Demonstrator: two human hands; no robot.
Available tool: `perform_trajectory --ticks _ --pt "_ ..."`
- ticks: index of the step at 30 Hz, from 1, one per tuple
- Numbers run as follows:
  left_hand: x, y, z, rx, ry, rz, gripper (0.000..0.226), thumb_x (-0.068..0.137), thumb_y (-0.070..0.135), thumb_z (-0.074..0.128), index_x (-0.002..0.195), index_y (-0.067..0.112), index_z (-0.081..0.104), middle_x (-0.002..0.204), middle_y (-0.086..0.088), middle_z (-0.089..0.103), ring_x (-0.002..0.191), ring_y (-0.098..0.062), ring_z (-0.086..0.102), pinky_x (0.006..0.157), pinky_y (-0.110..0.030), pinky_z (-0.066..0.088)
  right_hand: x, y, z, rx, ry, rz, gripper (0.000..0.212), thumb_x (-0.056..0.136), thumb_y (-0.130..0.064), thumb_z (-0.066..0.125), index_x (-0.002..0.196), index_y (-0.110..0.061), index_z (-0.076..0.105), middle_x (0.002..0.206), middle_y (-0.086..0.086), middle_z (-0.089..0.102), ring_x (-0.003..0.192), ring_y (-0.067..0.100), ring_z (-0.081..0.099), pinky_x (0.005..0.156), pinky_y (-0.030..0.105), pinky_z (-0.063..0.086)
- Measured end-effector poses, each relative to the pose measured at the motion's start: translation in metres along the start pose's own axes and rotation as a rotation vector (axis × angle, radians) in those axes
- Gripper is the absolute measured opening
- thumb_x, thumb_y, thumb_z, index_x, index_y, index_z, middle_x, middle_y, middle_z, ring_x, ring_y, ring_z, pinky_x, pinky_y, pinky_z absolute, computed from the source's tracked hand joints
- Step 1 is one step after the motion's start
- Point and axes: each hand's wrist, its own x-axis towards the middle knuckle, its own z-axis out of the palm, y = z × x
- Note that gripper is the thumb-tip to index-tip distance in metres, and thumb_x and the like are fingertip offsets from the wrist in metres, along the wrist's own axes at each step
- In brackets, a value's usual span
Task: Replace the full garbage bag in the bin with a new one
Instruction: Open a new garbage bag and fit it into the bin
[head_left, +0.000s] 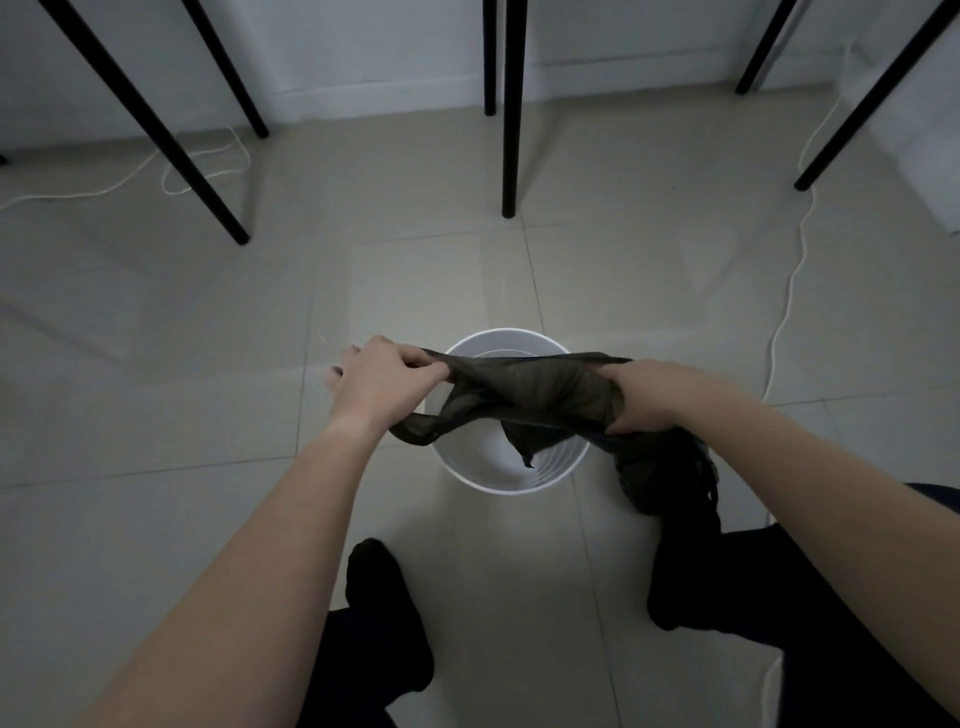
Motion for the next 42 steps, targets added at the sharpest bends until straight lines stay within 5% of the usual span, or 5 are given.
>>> perform_trajectory --ticks 9,15,21,27,42 --pt "0.003 0.028 0.051 0.024 0.269 0.387 0.022 0.088 0.032 0.072 0.11 0.029 0.077 0.113 0.001 0.054 0.107 -0.026 0.049 0.098 -0.042 0.045 0.039 0.002 0.012 0.06 -0.015 -0.004 0.09 0.082 -0.031 0.079 0.158 -0.034 0.031 0.127 0.011 0.069 0.11 0.032 0.066 0.087 0.034 0.052" --pt "0.021 0.037 0.092 0.01 -0.201 0.525 0.024 0.098 0.023 0.064 0.116 0.028 0.079 0.106 0.008 0.079 0.099 -0.014 0.071 0.091 -0.036 0.058 0.078 0.013 0.015 0.04 0.036 0.014 0.079 0.088 -0.032 0.069 0.157 -0.037 0.031 0.133 0.011 0.066 0.115 0.034 0.064 0.095 0.042 0.054" --pt "0.063 0.029 0.113 0.222 -0.114 0.581 0.025 0.098 0.021 0.066 0.12 0.023 0.077 0.114 0.0 0.076 0.108 -0.026 0.065 0.095 -0.042 0.053 0.091 0.007 0.023 -0.407 0.395 0.194 0.041 0.08 -0.032 0.072 0.119 -0.02 0.067 0.127 0.012 0.054 0.134 0.04 0.036 0.115 0.068 0.016" --pt "0.086 0.029 0.124 0.277 -0.106 0.601 0.024 0.094 0.031 0.07 0.116 0.021 0.074 0.114 -0.003 0.074 0.105 -0.029 0.063 0.093 -0.045 0.051 0.133 -0.012 0.041 -0.273 0.456 -0.185 0.025 0.09 -0.02 0.058 0.112 -0.011 0.064 0.117 0.013 0.058 0.111 0.035 0.052 0.093 0.046 0.044" --pt "0.125 0.016 0.113 0.233 -0.1 0.32 0.04 0.105 0.035 0.051 0.138 0.015 0.061 0.135 -0.009 0.054 0.119 -0.039 0.057 0.101 -0.054 0.051 0.184 0.013 0.041 0.121 0.199 -0.086 0.087 0.094 -0.035 0.06 0.164 -0.011 0.013 0.166 0.013 0.029 0.149 0.035 0.03 0.122 0.043 0.028"
